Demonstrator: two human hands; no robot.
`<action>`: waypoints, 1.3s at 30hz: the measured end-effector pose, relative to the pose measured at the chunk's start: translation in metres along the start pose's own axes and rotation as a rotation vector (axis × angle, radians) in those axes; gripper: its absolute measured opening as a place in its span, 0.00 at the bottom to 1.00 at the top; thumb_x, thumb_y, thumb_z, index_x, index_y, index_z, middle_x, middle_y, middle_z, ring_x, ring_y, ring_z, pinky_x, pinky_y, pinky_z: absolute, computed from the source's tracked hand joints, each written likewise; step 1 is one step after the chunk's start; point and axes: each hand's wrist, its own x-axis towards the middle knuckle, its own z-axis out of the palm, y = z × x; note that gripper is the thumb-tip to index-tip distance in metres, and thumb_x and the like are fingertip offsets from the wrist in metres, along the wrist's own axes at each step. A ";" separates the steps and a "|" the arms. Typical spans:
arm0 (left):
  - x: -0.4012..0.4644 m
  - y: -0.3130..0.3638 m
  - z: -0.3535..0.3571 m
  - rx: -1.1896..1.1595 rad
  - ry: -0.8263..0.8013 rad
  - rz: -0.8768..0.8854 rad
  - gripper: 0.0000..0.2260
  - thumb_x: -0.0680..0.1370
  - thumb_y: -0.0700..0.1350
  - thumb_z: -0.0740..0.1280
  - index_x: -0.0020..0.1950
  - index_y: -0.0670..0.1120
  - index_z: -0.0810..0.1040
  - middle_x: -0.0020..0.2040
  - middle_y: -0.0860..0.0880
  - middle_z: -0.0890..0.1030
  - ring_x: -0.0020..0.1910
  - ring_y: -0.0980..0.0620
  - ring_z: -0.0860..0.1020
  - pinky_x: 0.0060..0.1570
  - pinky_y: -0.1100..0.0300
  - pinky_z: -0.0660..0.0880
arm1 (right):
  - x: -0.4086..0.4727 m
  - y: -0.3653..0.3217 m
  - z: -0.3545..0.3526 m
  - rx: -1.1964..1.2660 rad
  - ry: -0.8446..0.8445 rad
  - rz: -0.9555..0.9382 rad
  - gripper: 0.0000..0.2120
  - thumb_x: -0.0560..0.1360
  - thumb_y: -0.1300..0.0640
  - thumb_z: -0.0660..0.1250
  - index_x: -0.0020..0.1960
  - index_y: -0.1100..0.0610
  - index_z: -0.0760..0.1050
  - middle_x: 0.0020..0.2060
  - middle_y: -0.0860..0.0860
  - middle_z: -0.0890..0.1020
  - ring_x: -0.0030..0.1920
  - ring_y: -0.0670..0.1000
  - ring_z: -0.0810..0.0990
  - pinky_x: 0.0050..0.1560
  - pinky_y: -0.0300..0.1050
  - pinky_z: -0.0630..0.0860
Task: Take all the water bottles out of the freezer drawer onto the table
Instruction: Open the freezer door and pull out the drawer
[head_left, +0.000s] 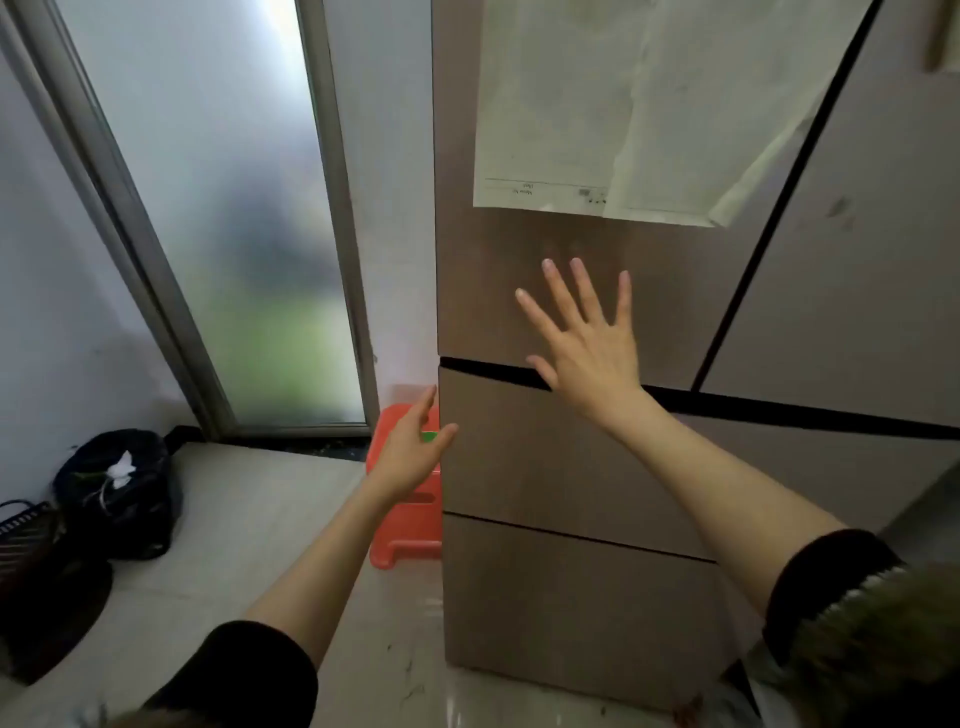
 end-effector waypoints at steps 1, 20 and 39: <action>0.010 -0.001 -0.001 -0.044 0.022 -0.016 0.28 0.78 0.43 0.63 0.76 0.47 0.54 0.74 0.47 0.62 0.70 0.53 0.64 0.65 0.58 0.64 | 0.005 0.002 0.006 -0.004 0.007 0.039 0.36 0.75 0.38 0.57 0.76 0.46 0.42 0.76 0.52 0.41 0.75 0.56 0.35 0.67 0.67 0.32; 0.096 -0.004 0.003 -0.088 0.046 -0.137 0.20 0.76 0.43 0.67 0.65 0.42 0.67 0.63 0.44 0.74 0.63 0.46 0.72 0.63 0.51 0.70 | 0.014 -0.003 0.033 -0.075 0.051 0.154 0.45 0.69 0.40 0.67 0.76 0.49 0.44 0.76 0.53 0.46 0.75 0.58 0.42 0.66 0.72 0.40; -0.092 -0.014 -0.007 0.127 0.027 0.166 0.13 0.70 0.46 0.73 0.49 0.53 0.70 0.44 0.57 0.75 0.44 0.61 0.75 0.41 0.73 0.71 | -0.134 -0.064 -0.022 0.727 -0.429 0.311 0.24 0.79 0.42 0.51 0.74 0.42 0.52 0.76 0.46 0.46 0.75 0.48 0.37 0.73 0.53 0.39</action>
